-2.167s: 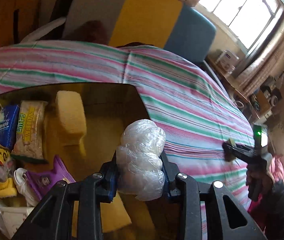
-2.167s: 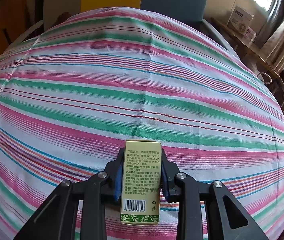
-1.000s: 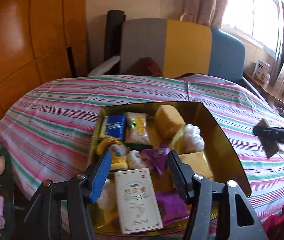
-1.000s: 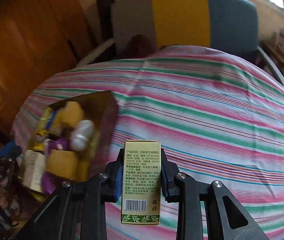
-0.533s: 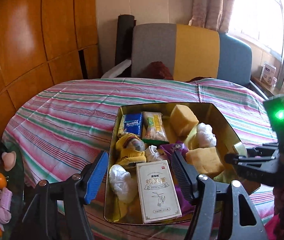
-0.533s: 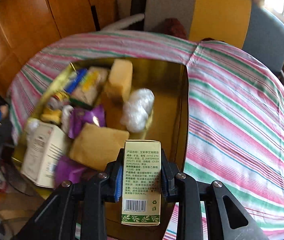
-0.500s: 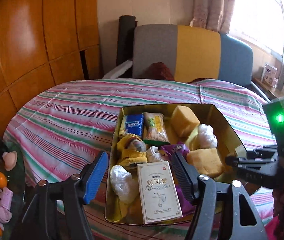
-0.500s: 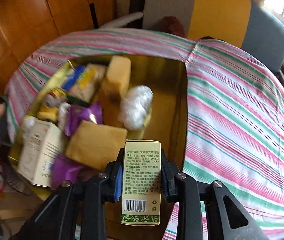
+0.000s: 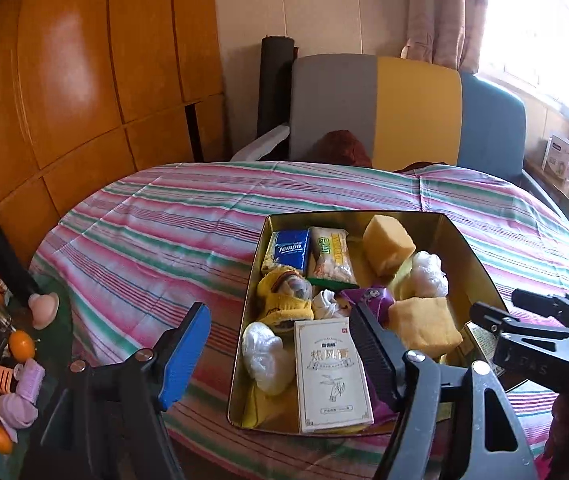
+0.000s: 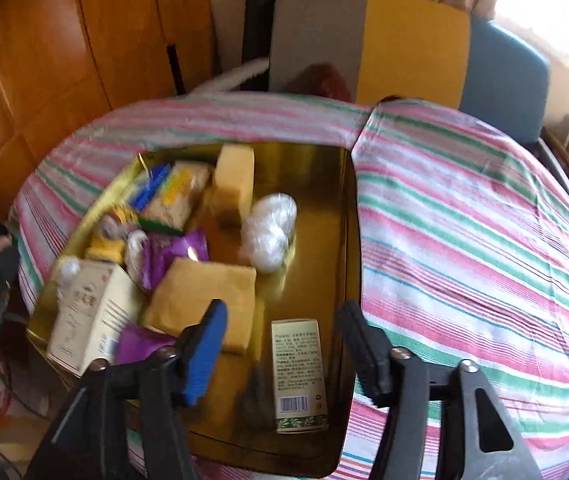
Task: Organize objects
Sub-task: 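Lower the juice box into the tray and open the right gripper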
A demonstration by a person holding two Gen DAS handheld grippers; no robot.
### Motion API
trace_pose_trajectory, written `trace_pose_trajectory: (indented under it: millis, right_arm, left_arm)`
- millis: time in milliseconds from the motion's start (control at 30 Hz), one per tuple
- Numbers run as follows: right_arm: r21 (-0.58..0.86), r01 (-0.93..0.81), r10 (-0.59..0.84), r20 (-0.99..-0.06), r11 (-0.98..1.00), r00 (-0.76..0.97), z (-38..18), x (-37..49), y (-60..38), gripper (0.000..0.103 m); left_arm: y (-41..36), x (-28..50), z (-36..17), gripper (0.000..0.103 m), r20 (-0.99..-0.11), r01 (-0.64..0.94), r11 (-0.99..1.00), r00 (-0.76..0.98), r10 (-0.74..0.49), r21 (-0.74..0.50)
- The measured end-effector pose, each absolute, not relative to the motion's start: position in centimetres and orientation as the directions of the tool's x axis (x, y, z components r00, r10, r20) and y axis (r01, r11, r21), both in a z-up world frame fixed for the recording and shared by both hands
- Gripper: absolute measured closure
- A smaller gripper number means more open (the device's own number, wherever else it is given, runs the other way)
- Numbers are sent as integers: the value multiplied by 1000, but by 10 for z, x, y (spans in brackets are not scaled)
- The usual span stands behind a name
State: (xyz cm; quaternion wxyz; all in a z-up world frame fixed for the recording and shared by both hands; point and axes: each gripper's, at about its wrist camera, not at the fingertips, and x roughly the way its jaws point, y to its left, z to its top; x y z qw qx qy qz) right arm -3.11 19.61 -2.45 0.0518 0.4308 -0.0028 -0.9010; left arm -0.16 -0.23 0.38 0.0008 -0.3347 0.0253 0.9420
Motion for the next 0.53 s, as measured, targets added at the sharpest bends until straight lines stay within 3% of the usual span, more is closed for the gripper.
trace_pose_trajectory:
  millis: [167, 533]
  right_arm:
    - [32, 79, -78, -715, -996, -694, -14, -14, 186, 27]
    - [-9, 97, -63, -698, -995, -713, -15, 4, 167, 26]
  left_arm:
    - [-1, 5, 3, 30, -632, -29, -999, -775, 3, 31]
    - [1, 11, 2, 37, -611, -29, -999, -792, -2, 40]
